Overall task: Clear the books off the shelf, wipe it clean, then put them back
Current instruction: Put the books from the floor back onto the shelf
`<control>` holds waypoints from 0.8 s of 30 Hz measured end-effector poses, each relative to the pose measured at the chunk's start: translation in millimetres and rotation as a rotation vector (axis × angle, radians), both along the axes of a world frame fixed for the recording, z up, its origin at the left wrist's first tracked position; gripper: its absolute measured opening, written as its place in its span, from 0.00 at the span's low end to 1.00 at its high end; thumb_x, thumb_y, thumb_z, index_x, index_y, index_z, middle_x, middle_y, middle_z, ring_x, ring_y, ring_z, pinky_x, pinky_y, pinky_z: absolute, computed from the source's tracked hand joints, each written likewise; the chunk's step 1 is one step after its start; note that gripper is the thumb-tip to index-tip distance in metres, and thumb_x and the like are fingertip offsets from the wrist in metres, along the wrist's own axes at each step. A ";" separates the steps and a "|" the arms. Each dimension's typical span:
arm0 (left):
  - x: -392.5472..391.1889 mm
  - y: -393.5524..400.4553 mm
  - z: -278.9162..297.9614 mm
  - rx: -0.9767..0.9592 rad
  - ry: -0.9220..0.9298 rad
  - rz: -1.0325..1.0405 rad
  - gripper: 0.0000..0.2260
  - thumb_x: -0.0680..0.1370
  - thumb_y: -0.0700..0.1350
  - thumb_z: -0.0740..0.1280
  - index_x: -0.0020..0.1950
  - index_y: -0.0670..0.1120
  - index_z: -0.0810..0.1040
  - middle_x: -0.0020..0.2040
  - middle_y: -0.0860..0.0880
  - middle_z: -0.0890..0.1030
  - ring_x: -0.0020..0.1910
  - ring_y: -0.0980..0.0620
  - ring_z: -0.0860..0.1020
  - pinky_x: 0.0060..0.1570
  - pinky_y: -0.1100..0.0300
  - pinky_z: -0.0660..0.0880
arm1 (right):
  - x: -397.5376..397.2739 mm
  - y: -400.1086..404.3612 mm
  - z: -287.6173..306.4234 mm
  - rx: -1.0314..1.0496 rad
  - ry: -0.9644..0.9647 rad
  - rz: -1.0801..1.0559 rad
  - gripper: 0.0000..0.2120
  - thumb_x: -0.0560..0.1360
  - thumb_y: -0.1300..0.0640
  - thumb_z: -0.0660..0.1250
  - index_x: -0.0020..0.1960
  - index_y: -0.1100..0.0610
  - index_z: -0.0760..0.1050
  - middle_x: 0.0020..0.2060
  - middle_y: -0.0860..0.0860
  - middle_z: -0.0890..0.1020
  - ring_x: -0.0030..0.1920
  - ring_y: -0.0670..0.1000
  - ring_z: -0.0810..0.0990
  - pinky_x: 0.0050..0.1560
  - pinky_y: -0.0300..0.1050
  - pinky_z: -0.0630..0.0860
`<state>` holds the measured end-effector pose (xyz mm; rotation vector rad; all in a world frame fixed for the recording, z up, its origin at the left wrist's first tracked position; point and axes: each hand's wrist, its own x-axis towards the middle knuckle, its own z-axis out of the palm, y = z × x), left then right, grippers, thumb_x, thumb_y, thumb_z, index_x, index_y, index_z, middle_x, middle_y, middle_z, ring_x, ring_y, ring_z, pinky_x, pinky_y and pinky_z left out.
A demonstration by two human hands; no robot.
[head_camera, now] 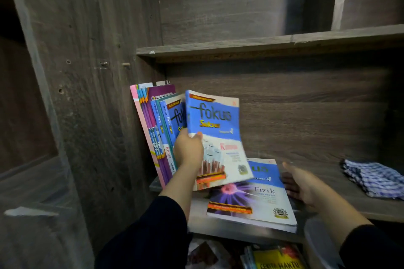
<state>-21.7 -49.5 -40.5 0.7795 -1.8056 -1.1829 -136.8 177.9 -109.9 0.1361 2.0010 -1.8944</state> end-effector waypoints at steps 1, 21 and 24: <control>3.9 1.3 -4.2 -0.070 -0.010 0.104 0.11 0.79 0.48 0.64 0.58 0.45 0.76 0.53 0.44 0.82 0.51 0.40 0.79 0.49 0.54 0.75 | -0.9 0.1 -1.5 -0.002 0.006 0.006 0.17 0.79 0.47 0.60 0.54 0.61 0.74 0.43 0.54 0.78 0.37 0.51 0.73 0.35 0.43 0.69; 29.0 16.4 -37.8 -0.253 -0.031 0.313 0.12 0.79 0.46 0.65 0.58 0.42 0.68 0.60 0.44 0.71 0.55 0.48 0.77 0.41 0.61 0.72 | -2.7 1.6 -6.4 0.042 0.045 0.033 0.16 0.78 0.49 0.63 0.56 0.61 0.74 0.52 0.56 0.79 0.52 0.54 0.77 0.41 0.44 0.73; 37.6 15.1 -47.2 -0.450 -0.211 0.209 0.09 0.81 0.50 0.59 0.52 0.45 0.68 0.51 0.47 0.76 0.44 0.53 0.78 0.38 0.61 0.76 | -2.5 2.5 -6.1 0.050 0.042 0.045 0.17 0.77 0.48 0.63 0.57 0.61 0.75 0.53 0.57 0.79 0.52 0.54 0.77 0.40 0.44 0.73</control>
